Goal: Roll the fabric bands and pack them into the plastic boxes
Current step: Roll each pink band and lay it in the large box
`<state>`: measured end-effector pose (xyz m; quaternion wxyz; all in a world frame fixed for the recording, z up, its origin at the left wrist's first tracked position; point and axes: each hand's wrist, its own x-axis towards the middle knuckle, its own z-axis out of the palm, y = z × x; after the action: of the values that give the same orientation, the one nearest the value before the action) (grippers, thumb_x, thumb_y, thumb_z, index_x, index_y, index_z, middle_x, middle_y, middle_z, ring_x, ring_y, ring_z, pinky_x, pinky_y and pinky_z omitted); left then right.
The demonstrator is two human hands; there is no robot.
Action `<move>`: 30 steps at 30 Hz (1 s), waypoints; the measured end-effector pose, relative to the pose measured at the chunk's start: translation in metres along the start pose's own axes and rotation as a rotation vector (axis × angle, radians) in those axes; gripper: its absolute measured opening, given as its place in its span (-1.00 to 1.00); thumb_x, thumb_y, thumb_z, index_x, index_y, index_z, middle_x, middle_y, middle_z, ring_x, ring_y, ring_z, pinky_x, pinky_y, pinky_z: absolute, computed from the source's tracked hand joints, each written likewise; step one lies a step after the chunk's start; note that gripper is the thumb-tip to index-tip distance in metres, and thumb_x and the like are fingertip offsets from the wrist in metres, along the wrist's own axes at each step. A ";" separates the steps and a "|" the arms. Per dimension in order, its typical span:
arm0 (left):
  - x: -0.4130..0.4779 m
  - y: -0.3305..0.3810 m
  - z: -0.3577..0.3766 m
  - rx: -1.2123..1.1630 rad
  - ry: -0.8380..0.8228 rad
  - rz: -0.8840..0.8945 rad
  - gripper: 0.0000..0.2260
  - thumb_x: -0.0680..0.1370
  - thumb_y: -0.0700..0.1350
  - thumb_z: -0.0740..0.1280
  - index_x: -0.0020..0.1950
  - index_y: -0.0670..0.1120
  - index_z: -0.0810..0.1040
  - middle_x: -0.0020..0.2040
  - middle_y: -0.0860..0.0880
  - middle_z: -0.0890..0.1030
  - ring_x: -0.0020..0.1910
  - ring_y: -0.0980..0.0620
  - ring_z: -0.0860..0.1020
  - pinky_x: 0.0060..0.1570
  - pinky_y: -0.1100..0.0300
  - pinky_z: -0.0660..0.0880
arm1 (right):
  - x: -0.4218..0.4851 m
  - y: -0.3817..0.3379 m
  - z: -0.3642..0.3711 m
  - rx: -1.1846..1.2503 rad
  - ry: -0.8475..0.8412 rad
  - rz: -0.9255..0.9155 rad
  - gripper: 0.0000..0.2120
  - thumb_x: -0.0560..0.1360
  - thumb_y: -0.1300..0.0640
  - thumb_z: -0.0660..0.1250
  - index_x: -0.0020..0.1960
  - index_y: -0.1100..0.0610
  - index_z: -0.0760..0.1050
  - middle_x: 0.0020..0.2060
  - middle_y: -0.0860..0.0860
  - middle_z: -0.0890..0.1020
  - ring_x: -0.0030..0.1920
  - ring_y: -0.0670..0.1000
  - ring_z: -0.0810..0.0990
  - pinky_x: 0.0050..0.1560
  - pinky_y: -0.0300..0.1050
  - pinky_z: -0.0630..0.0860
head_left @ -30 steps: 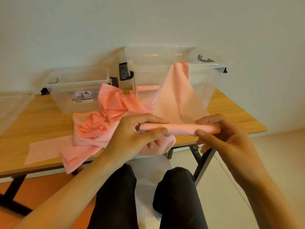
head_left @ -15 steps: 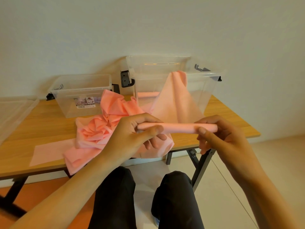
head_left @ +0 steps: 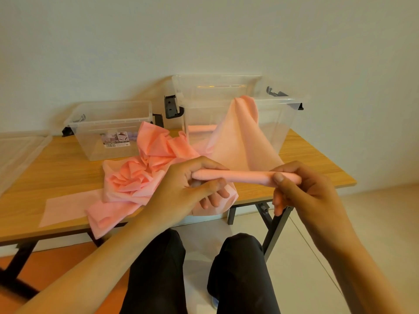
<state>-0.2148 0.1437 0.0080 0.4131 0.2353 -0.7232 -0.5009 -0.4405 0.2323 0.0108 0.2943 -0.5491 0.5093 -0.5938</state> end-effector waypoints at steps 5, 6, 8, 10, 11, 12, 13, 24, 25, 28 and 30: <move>0.015 0.012 -0.003 0.059 0.041 0.035 -0.85 0.55 -0.19 0.38 0.10 -0.18 0.63 -0.13 -0.09 0.72 -0.29 0.01 0.63 -0.41 0.17 0.54 | 0.017 -0.012 0.002 -0.020 0.008 -0.031 -0.77 0.53 0.03 0.31 0.03 0.19 0.57 -0.38 0.13 0.64 -0.45 0.08 0.58 -0.37 -0.14 0.57; 0.025 0.019 -0.007 0.071 0.056 0.040 -0.86 0.55 -0.18 0.39 0.09 -0.16 0.64 -0.13 -0.08 0.71 -0.29 0.01 0.62 -0.42 0.18 0.54 | 0.028 -0.019 0.001 -0.018 0.003 -0.046 -0.76 0.53 0.04 0.32 0.04 0.20 0.58 -0.36 0.12 0.64 -0.44 0.09 0.57 -0.37 -0.12 0.57; 0.055 0.038 -0.018 0.074 0.096 0.037 -0.93 0.57 -0.19 0.39 0.03 -0.11 0.64 -0.17 -0.07 0.71 -0.31 0.01 0.61 -0.43 0.20 0.52 | 0.059 -0.039 -0.003 -0.012 -0.023 -0.079 -0.75 0.53 0.06 0.36 0.08 0.23 0.58 -0.32 0.09 0.65 -0.41 0.07 0.57 -0.38 -0.11 0.56; 0.094 0.064 -0.032 0.058 0.136 0.037 -0.95 0.60 -0.18 0.38 -0.03 -0.10 0.64 -0.21 -0.06 0.70 -0.33 0.03 0.58 -0.42 0.23 0.49 | 0.098 -0.065 -0.007 -0.018 -0.050 -0.114 -0.78 0.54 0.12 0.42 0.12 0.24 0.59 -0.28 0.09 0.66 -0.37 0.06 0.58 -0.36 -0.12 0.55; 0.115 0.081 -0.041 0.052 0.141 0.035 -0.93 0.61 -0.15 0.38 -0.03 -0.11 0.63 -0.22 -0.05 0.69 -0.33 0.03 0.57 -0.41 0.25 0.48 | 0.119 -0.080 -0.008 -0.026 -0.050 -0.132 -0.80 0.56 0.16 0.43 0.13 0.24 0.59 -0.27 0.09 0.66 -0.36 0.05 0.58 -0.35 -0.12 0.54; 0.136 0.099 -0.050 0.045 0.136 0.032 -0.90 0.62 -0.11 0.38 -0.02 -0.12 0.63 -0.20 -0.05 0.69 -0.32 0.05 0.56 -0.39 0.26 0.47 | 0.141 -0.097 -0.009 -0.031 -0.042 -0.149 -0.83 0.58 0.18 0.42 0.12 0.24 0.59 -0.27 0.08 0.66 -0.34 0.04 0.58 -0.33 -0.12 0.54; 0.158 0.119 -0.059 0.036 0.125 0.029 -0.88 0.62 -0.08 0.38 -0.01 -0.13 0.62 -0.19 -0.05 0.70 -0.31 0.06 0.56 -0.38 0.27 0.46 | 0.164 -0.115 -0.009 -0.033 -0.031 -0.168 -0.85 0.59 0.18 0.40 0.12 0.24 0.59 -0.28 0.07 0.66 -0.34 0.03 0.58 -0.32 -0.13 0.54; 0.343 0.332 -0.149 0.018 0.262 0.129 -0.72 0.57 0.00 0.45 0.20 -0.12 0.65 -0.14 0.00 0.72 -0.35 0.13 0.59 -0.36 0.33 0.46 | 0.373 -0.346 0.001 0.135 0.042 -0.231 -0.95 0.62 0.18 0.36 0.05 0.16 0.56 -0.41 -0.01 0.65 -0.43 -0.10 0.57 -0.28 -0.27 0.57; 0.349 0.334 -0.154 0.024 0.272 0.122 -0.73 0.56 0.00 0.45 0.18 -0.12 0.65 -0.15 0.00 0.72 -0.35 0.13 0.59 -0.37 0.33 0.45 | 0.380 -0.353 0.003 0.132 0.031 -0.206 -0.95 0.62 0.17 0.37 0.05 0.15 0.56 -0.41 -0.01 0.65 -0.42 -0.10 0.58 -0.27 -0.27 0.58; 0.364 0.341 -0.170 0.023 0.336 0.113 -0.77 0.57 -0.02 0.45 0.14 -0.13 0.65 -0.18 0.00 0.73 -0.36 0.15 0.58 -0.41 0.35 0.43 | 0.399 -0.361 0.007 0.091 -0.006 -0.092 -0.85 0.60 0.09 0.41 0.12 0.14 0.57 -0.37 -0.01 0.67 -0.42 -0.13 0.59 -0.27 -0.30 0.59; 0.372 0.344 -0.174 0.031 0.347 0.076 -0.81 0.58 -0.03 0.44 0.09 -0.12 0.64 -0.19 0.00 0.73 -0.38 0.17 0.57 -0.46 0.38 0.40 | 0.409 -0.360 0.010 0.113 -0.013 -0.004 -0.87 0.61 0.08 0.40 0.07 0.13 0.55 -0.37 0.00 0.66 -0.47 -0.16 0.55 -0.35 -0.34 0.55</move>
<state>-0.2480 -0.0957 0.4863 0.5466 0.2970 -0.6573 -0.4254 -0.4473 -0.0312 0.4876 0.3269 -0.5363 0.4718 -0.6188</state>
